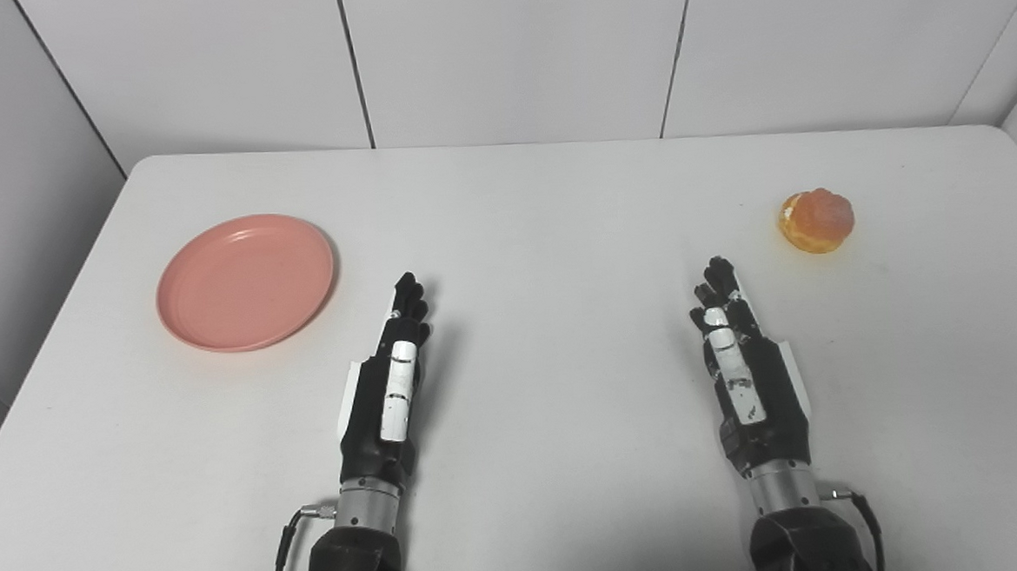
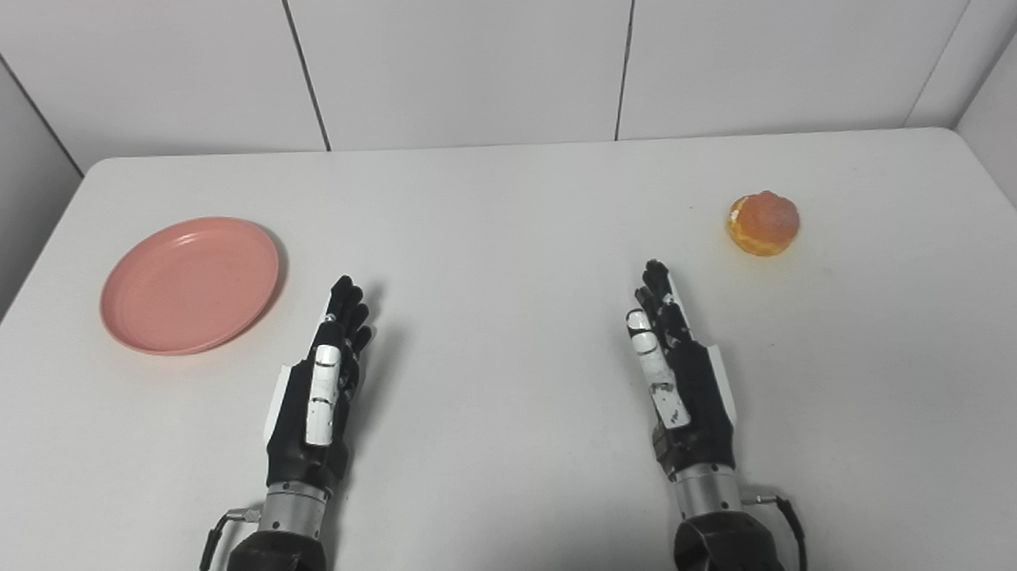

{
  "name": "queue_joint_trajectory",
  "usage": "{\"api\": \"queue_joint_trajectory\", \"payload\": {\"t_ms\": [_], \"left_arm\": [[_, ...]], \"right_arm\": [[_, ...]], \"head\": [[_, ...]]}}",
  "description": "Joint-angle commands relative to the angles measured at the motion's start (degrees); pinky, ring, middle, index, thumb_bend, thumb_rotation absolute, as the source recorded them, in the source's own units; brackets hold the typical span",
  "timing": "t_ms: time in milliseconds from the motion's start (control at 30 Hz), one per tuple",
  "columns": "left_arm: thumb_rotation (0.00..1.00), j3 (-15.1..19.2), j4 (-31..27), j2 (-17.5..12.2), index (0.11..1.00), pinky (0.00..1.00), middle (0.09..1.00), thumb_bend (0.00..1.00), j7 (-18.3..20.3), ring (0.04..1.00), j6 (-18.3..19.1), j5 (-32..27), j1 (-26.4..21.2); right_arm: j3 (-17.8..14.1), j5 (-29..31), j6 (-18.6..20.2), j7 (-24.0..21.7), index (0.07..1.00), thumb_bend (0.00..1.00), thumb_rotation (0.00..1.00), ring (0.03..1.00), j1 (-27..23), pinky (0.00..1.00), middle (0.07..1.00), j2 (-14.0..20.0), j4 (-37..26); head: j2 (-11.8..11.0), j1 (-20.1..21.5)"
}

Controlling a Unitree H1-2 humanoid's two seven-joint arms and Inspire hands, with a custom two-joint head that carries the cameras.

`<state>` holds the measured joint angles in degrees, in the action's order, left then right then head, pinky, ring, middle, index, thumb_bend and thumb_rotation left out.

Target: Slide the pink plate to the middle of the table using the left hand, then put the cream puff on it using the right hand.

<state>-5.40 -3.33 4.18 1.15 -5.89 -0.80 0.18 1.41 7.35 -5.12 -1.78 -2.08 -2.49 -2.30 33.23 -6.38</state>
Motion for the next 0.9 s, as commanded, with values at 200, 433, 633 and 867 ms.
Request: {"api": "queue_joint_trajectory", "payload": {"t_ms": [200,433,633,867], "left_arm": [[1.0,-3.82,3.72,1.8,1.0,1.0,1.0,0.59,0.5,1.0,0.08,3.41,0.62],[1.0,-3.88,7.3,3.0,1.0,1.0,1.0,0.6,-0.56,1.0,-2.8,4.79,-0.29],[1.0,-3.3,8.69,2.65,1.0,1.0,1.0,0.63,0.67,1.0,-6.57,2.79,-0.4],[1.0,-2.12,5.56,2.67,1.0,1.0,1.0,0.62,0.87,1.0,-7.89,-0.46,-0.29]], "right_arm": [[-1.64,3.26,-5.58,-5.33,1.0,0.59,0.84,1.0,1.29,1.0,1.0,4.89,6.53],[-2.1,4.09,-7.3,-6.85,1.0,0.6,0.88,1.0,1.08,1.0,1.0,6.26,8.82],[-2.01,4.8,-9.53,-7.46,1.0,0.63,0.84,1.0,0.27,1.0,1.0,5.73,11.52],[-1.77,4.15,-10.3,-6.78,1.0,0.61,0.85,1.0,0.14,1.0,1.0,5.08,12.1]], "head": [[-3.55,-8.7],[-5.27,-8.61],[-6.6,-8.84],[-7.36,-8.67]]}}
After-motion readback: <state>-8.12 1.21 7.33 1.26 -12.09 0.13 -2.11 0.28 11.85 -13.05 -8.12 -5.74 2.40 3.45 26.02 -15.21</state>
